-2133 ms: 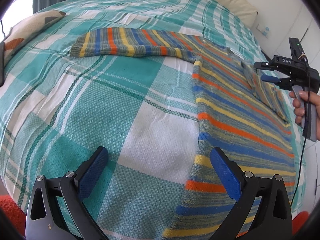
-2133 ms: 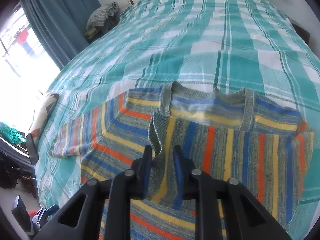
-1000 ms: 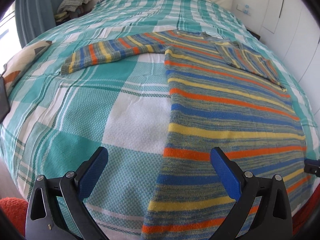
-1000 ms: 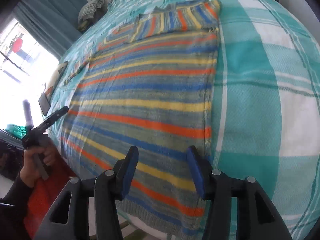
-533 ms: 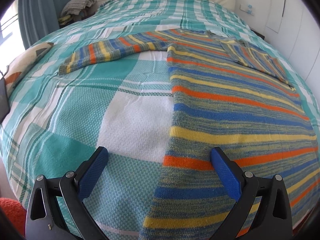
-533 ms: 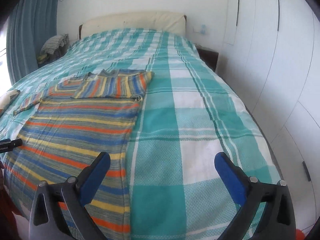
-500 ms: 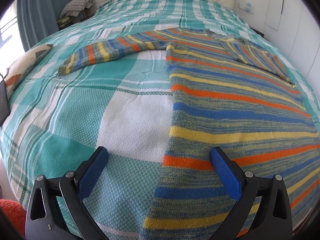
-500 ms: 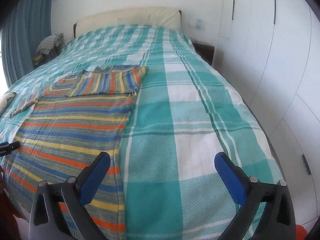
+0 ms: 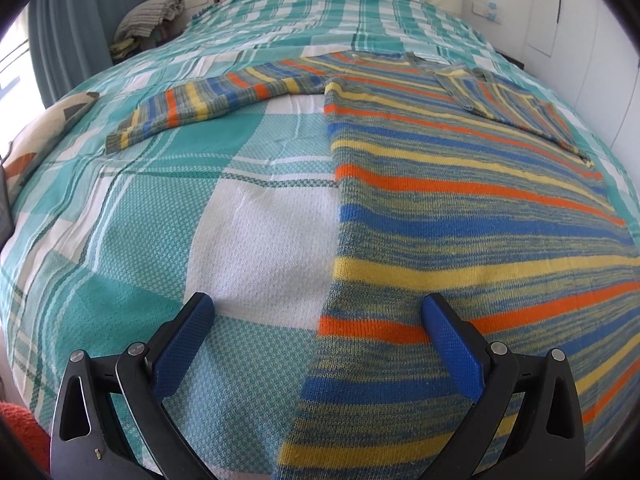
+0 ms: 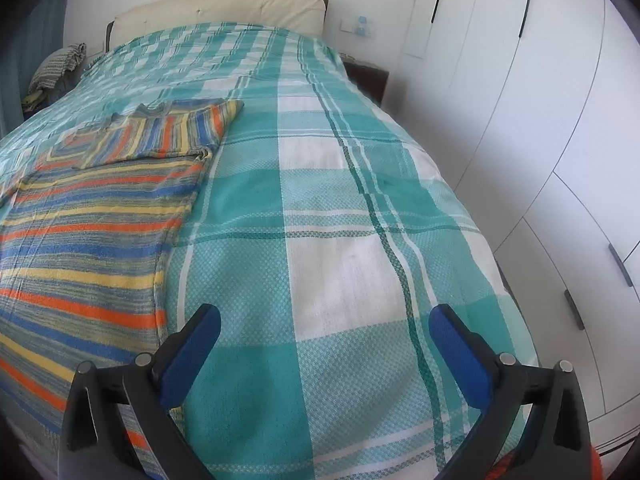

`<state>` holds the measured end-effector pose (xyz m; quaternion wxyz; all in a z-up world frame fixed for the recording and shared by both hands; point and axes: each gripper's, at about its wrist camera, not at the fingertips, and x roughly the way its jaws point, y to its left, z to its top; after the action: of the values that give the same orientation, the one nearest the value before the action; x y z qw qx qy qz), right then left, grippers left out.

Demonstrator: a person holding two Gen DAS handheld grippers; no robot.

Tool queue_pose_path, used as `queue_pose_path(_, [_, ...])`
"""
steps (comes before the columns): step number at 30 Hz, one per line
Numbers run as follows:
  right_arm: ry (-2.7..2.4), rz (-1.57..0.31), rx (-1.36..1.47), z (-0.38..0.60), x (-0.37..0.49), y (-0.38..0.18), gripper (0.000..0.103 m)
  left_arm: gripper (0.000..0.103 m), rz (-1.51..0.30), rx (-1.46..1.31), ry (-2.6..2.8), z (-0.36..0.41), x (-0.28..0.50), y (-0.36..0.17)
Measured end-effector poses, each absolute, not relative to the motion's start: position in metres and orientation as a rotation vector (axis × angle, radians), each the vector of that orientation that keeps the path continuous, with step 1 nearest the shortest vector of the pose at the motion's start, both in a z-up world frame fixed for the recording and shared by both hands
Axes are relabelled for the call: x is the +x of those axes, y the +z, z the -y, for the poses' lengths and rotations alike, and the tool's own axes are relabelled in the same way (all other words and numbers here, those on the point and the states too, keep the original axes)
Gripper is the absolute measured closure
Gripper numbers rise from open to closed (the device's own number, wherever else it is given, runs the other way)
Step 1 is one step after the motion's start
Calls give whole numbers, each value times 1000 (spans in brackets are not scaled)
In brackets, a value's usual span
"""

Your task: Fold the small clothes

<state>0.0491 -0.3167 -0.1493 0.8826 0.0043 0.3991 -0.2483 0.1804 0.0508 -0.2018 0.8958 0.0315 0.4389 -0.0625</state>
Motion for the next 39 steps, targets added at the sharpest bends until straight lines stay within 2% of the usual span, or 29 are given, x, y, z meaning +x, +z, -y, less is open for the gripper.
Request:
queue_pose_path(19, [-581,-885,-27,320,49,-158,1,0,-917,74,-127,-49,180,-203])
queue_pose_path(24, [-561,-875,-5,321,48,-158,1,1,-990,7,-153,-55,184,-187])
queue_pose_path(28, [-542,-865,-2,317,49,-158,1,1,-938,-234,-223,-96,192,-149])
queue_pose_path(32, [-521,-862,-12,312,51,-158,1,1,-893,-414,-91,-174,240,-129])
queue_pose_path(35, [-509,-874,-23,308,54,-161,1,1,-858,-477,88,-237,287,-130])
queue_pose_path(39, [-499,-900,-45,303,58,-169,1,3,-956,-493,159,-271,342,-157])
